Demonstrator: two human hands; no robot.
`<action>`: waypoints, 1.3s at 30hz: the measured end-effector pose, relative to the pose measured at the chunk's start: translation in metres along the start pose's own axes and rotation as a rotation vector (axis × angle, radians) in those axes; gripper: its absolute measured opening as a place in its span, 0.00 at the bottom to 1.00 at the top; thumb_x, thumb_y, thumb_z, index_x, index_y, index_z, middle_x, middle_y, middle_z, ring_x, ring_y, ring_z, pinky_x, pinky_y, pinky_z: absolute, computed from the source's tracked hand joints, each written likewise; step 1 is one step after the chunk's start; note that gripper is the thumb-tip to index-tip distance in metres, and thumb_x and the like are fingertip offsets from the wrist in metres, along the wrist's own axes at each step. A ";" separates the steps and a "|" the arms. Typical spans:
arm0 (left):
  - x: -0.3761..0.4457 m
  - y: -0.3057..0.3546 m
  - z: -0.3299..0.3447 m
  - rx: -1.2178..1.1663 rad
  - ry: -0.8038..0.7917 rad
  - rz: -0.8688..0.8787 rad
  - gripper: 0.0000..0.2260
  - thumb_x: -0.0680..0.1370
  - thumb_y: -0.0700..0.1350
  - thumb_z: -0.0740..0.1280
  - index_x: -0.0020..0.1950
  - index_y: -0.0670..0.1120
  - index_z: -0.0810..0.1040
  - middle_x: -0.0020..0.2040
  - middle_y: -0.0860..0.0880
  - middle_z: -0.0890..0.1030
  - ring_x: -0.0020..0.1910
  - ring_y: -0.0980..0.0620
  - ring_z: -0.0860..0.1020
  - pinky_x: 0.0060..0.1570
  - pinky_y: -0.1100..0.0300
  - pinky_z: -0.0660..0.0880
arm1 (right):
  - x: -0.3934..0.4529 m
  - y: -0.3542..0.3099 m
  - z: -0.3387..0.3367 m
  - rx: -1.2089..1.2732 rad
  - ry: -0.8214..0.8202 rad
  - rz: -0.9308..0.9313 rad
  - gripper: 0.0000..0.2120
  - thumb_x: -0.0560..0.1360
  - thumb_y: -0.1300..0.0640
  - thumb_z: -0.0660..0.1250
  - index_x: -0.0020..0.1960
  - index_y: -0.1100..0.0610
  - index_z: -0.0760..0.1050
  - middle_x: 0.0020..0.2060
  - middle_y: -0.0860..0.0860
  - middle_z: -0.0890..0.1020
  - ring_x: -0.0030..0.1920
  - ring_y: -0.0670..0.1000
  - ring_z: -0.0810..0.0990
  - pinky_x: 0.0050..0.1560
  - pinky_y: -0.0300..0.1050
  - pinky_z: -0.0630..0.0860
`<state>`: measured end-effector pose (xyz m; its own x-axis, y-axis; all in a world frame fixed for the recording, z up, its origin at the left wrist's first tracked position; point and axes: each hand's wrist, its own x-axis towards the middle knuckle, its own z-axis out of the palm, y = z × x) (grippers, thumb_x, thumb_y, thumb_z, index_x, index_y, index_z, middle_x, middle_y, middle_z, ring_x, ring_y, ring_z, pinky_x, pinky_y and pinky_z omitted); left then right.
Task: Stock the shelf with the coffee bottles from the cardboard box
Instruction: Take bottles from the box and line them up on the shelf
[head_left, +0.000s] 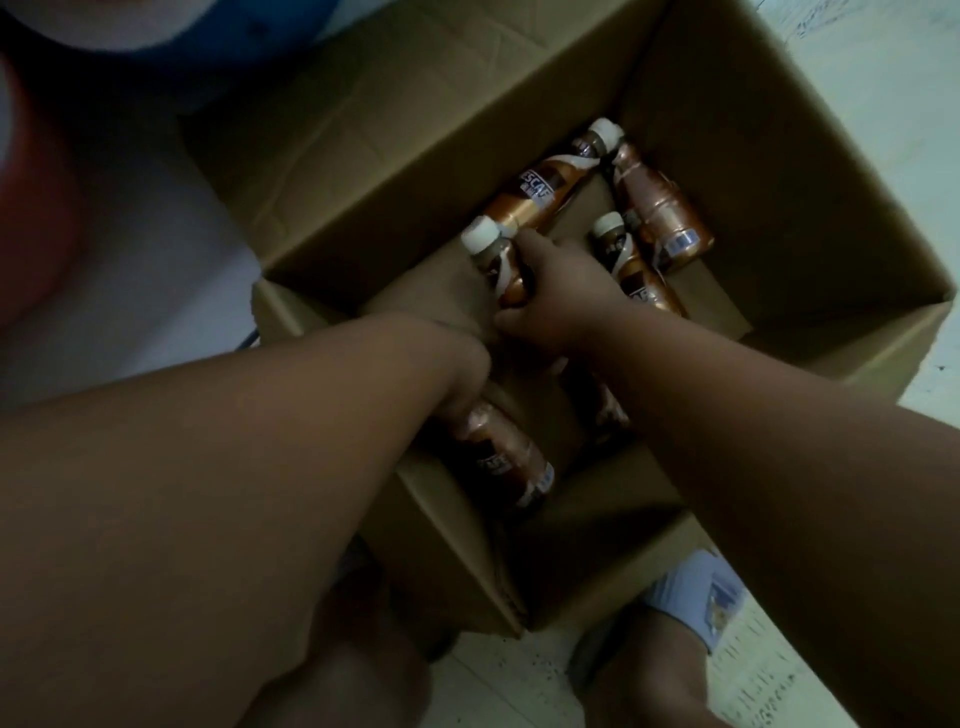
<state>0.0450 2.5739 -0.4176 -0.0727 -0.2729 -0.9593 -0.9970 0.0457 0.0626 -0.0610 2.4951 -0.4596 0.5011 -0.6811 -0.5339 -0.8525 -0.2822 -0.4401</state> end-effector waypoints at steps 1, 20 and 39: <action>-0.004 -0.002 0.001 0.032 0.069 0.048 0.19 0.73 0.54 0.71 0.58 0.45 0.78 0.46 0.48 0.78 0.43 0.48 0.76 0.42 0.56 0.69 | -0.007 -0.002 -0.008 0.021 0.007 0.007 0.42 0.64 0.45 0.73 0.73 0.45 0.58 0.62 0.55 0.72 0.59 0.57 0.73 0.47 0.46 0.69; -0.417 -0.151 -0.012 -0.123 1.234 -0.003 0.10 0.76 0.58 0.60 0.52 0.54 0.66 0.41 0.51 0.74 0.38 0.51 0.71 0.31 0.57 0.62 | -0.212 -0.310 -0.235 0.020 0.759 -0.480 0.15 0.69 0.40 0.66 0.49 0.48 0.72 0.39 0.42 0.73 0.40 0.45 0.73 0.36 0.35 0.65; -0.484 -0.284 -0.061 -0.262 1.436 -0.282 0.06 0.78 0.51 0.61 0.51 0.50 0.68 0.38 0.54 0.73 0.35 0.58 0.71 0.29 0.62 0.63 | -0.111 -0.453 -0.290 0.035 0.702 -0.733 0.18 0.70 0.44 0.70 0.51 0.48 0.65 0.37 0.42 0.74 0.36 0.40 0.73 0.30 0.34 0.64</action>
<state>0.3616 2.6340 0.0457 0.3107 -0.9420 0.1268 -0.9474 -0.2962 0.1213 0.2265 2.5024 0.0088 0.6884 -0.5945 0.4155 -0.3600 -0.7774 -0.5158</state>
